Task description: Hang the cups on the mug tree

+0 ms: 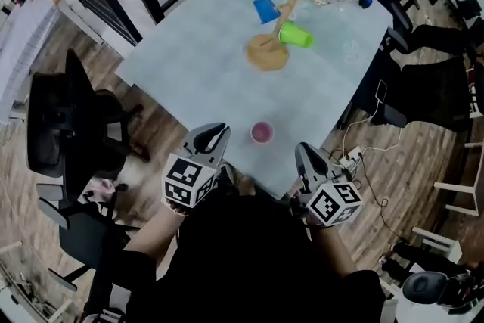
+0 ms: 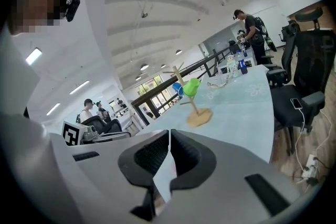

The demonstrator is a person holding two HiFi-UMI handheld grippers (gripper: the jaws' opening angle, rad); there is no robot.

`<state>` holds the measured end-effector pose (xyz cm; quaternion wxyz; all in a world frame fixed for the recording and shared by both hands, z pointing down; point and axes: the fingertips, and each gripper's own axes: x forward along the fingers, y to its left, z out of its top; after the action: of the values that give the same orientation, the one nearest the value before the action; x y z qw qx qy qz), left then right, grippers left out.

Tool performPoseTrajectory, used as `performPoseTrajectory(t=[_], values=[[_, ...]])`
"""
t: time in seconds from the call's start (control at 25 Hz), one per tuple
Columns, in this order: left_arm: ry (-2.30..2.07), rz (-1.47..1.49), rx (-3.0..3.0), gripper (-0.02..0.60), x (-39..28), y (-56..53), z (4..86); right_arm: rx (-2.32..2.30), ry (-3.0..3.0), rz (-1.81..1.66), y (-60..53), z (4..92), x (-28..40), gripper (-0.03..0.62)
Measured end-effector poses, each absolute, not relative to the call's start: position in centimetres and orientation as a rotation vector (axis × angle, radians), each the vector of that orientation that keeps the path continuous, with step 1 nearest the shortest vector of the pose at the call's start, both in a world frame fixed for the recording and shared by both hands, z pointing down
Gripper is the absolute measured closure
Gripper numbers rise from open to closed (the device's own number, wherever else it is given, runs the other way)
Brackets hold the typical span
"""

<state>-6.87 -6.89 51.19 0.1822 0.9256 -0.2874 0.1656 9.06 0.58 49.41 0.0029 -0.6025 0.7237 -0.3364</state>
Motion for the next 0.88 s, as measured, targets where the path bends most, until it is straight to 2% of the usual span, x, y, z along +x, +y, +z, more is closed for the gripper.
performPoseTrajectory(t=[0.32, 0.44, 0.48, 0.56, 0.64, 0.72, 0.88], values=[[-0.913, 0.601, 2.549, 0.557, -7.2, -4.4, 53.7, -1.798, 2.599, -1.146, 0.7, 57.8, 7.9, 0.557], [-0.932, 0.637, 2.514, 0.555, -7.2, -3.4, 54.4, -1.776, 2.800, -1.069, 0.1, 60.2, 7.5, 0.554], [-0.943, 0.640, 2.499, 0.554, -7.3, -3.2, 54.6, -1.760, 2.894, -1.034, 0.1, 61.2, 7.3, 0.532], [-0.975, 0.655, 2.477, 0.554, -7.5, -2.7, 54.8, -1.692, 3.067, -1.011, 0.4, 63.6, 6.7, 0.432], [-1.009, 0.683, 2.467, 0.554, -7.8, -2.1, 54.9, -1.612, 3.186, -1.012, 0.8, 65.4, 6.2, 0.371], [-1.037, 0.706, 2.456, 0.554, -8.0, -1.6, 55.0, -1.569, 3.270, -0.971, 0.8, 66.6, 6.0, 0.342], [-1.080, 0.722, 2.401, 0.554, -8.5, -0.5, 55.3, -1.572, 3.350, -0.896, -0.5, 68.3, 5.6, 0.326]])
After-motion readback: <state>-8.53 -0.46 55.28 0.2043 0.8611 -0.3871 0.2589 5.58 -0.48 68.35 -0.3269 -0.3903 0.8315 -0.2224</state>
